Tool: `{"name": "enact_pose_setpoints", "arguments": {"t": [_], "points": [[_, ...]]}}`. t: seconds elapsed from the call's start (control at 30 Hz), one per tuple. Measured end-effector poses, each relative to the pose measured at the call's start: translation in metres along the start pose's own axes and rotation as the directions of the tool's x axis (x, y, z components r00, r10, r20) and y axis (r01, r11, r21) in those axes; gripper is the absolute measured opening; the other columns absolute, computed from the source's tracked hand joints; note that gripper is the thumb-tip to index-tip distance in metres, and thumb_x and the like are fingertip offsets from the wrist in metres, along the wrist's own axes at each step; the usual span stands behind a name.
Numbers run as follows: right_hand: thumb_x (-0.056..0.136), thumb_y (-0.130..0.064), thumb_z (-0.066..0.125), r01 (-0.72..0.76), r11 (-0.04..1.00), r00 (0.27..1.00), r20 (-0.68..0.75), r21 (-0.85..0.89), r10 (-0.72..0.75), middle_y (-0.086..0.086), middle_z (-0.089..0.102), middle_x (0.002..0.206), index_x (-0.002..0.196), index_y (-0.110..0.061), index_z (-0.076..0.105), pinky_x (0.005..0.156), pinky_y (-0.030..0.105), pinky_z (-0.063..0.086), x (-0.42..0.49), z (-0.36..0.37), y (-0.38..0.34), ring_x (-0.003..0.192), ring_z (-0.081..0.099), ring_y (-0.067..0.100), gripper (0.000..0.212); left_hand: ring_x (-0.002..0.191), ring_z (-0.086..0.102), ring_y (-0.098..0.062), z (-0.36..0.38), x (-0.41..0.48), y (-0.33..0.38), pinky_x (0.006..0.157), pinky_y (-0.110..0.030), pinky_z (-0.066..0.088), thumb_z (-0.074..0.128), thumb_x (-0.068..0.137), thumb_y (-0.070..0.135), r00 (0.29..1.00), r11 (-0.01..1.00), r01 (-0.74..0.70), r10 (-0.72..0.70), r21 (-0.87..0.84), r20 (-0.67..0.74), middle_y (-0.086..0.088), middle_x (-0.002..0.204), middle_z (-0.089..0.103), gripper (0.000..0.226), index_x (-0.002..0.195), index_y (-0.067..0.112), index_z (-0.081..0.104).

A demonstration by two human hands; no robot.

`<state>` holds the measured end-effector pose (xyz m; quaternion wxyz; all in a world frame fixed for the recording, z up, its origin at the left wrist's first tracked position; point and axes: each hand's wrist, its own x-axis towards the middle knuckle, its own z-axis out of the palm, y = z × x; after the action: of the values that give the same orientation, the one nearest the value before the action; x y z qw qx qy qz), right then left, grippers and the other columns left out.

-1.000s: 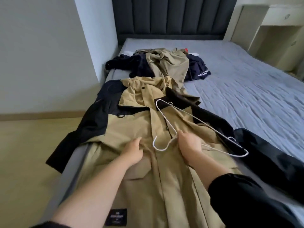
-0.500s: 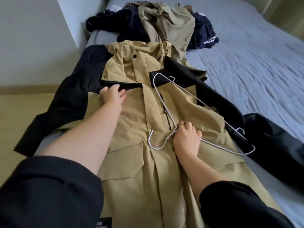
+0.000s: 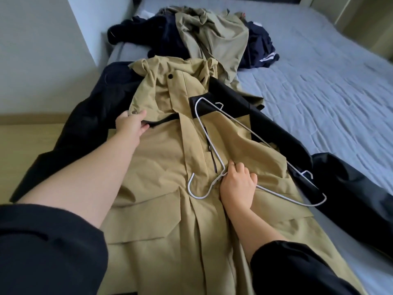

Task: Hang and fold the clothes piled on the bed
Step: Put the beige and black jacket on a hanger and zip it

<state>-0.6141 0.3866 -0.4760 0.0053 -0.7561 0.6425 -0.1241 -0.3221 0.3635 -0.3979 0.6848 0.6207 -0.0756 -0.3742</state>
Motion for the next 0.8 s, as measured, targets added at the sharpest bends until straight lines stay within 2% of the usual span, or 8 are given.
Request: {"name": "enact_pose_setpoints", "arguments": {"t": [0.2,0.27,0.33,0.43,0.53,0.6,0.7,0.8], "points": [[0.091,-0.010,0.035,0.015,1.000,0.997,0.082,0.003,-0.016,0.005,0.054,0.112,0.127,-0.018,0.050,0.089,0.037,0.028,-0.002,-0.016,-0.003,0.105,0.050,0.026,0.040,0.098,0.063,-0.022,-0.031,-0.045,0.012,0.070,-0.027,0.054,0.061,0.092,0.008,0.996,0.966,-0.095,0.092,0.239,0.022,-0.008,0.109,0.062,0.012,0.101,0.016,0.058],[0.091,-0.011,0.035,0.004,0.996,0.984,0.177,0.085,-0.019,0.005,0.057,0.113,0.124,-0.019,0.053,0.090,0.036,0.031,0.000,-0.031,-0.002,0.106,0.052,0.027,0.038,0.098,0.063,-0.024,-0.040,-0.064,0.020,0.070,-0.029,0.054,0.060,0.092,0.007,0.995,0.955,-0.099,0.093,0.278,0.034,-0.009,0.110,0.062,0.013,0.102,0.015,0.059],[0.091,-0.012,0.041,-0.032,0.973,0.980,0.198,0.230,-0.015,0.007,0.063,0.112,0.117,-0.017,0.060,0.088,0.035,0.036,-0.001,-0.050,-0.002,0.105,0.055,0.030,0.033,0.096,0.062,-0.026,-0.048,-0.082,0.033,0.067,-0.030,0.054,0.059,0.092,0.006,0.994,0.952,-0.109,0.105,0.285,0.030,-0.009,0.108,0.061,0.014,0.102,0.016,0.058],[0.088,-0.010,0.050,-0.007,0.918,1.000,-0.005,0.396,0.010,0.007,0.065,0.098,0.103,-0.010,0.066,0.074,0.034,0.040,-0.011,-0.088,-0.011,0.093,0.059,0.033,0.022,0.085,0.061,-0.023,-0.057,-0.103,0.057,0.061,-0.030,0.053,0.059,0.093,0.008,0.989,0.946,-0.136,0.145,0.295,-0.008,-0.007,0.102,0.061,0.012,0.099,0.017,0.058],[0.090,-0.013,0.055,0.143,0.880,0.978,-0.204,0.454,-0.053,0.005,0.061,0.084,0.087,-0.007,0.066,0.064,0.035,0.040,-0.020,-0.128,-0.028,0.077,0.056,0.029,0.012,0.075,0.059,-0.018,-0.061,-0.121,0.079,0.060,-0.031,0.054,0.057,0.094,0.013,0.979,0.919,-0.189,0.203,0.346,-0.005,-0.006,0.097,0.061,0.005,0.097,0.017,0.059],[0.093,-0.017,0.054,0.214,0.854,0.955,-0.285,0.474,-0.081,0.002,0.053,0.074,0.076,-0.008,0.060,0.058,0.033,0.036,-0.022,-0.154,-0.040,0.068,0.051,0.025,0.021,0.074,0.059,-0.017,-0.061,-0.136,0.090,0.063,-0.034,0.056,0.054,0.096,0.016,0.962,0.863,-0.258,0.270,0.434,0.035,-0.006,0.095,0.062,0.007,0.096,0.016,0.061],[0.096,-0.025,0.051,0.303,0.824,0.920,-0.371,0.480,-0.122,0.000,0.048,0.064,0.066,-0.010,0.053,0.056,0.033,0.034,-0.024,-0.186,-0.054,0.060,0.045,0.020,0.034,0.086,0.061,-0.027,-0.059,-0.159,0.103,0.080,-0.040,0.054,0.050,0.096,0.022,0.925,0.748,-0.351,0.372,0.563,0.082,-0.004,0.091,0.061,0.012,0.090,0.017,0.058],[0.096,-0.028,0.051,0.361,0.837,0.883,-0.440,0.411,-0.165,-0.002,0.039,0.055,0.056,-0.015,0.042,0.057,0.033,0.030,-0.031,-0.209,-0.063,0.054,0.038,0.019,0.044,0.100,0.059,-0.031,-0.056,-0.183,0.114,0.090,-0.044,0.051,0.047,0.097,0.024,0.927,0.789,-0.353,0.366,0.503,0.077,-0.004,0.097,0.058,0.011,0.099,0.017,0.055]]}}
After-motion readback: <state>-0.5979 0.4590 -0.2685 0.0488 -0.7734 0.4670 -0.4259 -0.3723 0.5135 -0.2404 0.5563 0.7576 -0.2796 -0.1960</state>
